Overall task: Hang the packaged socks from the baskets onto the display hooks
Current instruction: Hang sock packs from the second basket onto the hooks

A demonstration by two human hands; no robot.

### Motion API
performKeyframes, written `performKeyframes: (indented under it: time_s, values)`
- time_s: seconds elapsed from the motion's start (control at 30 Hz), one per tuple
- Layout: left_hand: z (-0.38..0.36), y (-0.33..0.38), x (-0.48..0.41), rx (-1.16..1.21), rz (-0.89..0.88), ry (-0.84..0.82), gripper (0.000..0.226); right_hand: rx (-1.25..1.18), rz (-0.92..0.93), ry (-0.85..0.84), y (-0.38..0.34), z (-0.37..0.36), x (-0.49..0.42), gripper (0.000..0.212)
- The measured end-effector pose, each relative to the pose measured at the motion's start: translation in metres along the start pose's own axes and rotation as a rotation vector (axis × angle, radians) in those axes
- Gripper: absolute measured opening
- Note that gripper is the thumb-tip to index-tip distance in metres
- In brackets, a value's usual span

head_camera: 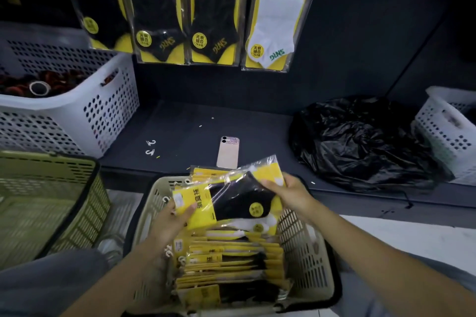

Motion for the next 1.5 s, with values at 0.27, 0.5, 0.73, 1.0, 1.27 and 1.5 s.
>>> performKeyframes:
  time_s: [0.27,0.5,0.73,1.0,1.27,1.5]
  values:
    - [-0.021,0.135,0.017,0.77,0.017,-0.049,0.096,-0.533,0.078,0.164,-0.093,0.023,0.021,0.028]
    - [-0.042,0.229,0.026,0.713,-0.261,-0.157,0.012,-0.75,0.061,-0.033,-0.13,0.003,0.031,0.043]
    - [-0.012,0.258,0.015,0.396,-0.452,-0.015,0.02,-0.437,0.333,0.274,-0.155,0.034,0.019,0.054]
    - [-0.024,0.255,0.009,0.303,-0.408,-0.096,0.028,-0.402,0.472,0.295,-0.198,0.04,0.015,0.026]
    - [-0.021,0.271,0.018,0.448,-0.451,-0.081,0.046,-0.369,0.5,0.338,-0.218,0.05,0.012,0.012]
    - [0.022,0.288,0.018,0.544,-0.529,0.056,0.04,-0.441,0.501,0.609,-0.253,0.103,0.013,0.008]
Point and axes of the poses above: each hand's wrist, its own x-axis away from the middle knuckle, its own z-axis out of the back of the hand, y = z × x, the point moved 4 cm from there along -x, towards the middle knuckle, and after that the axes turned 7 degrees about x, right-handed, at the moved point
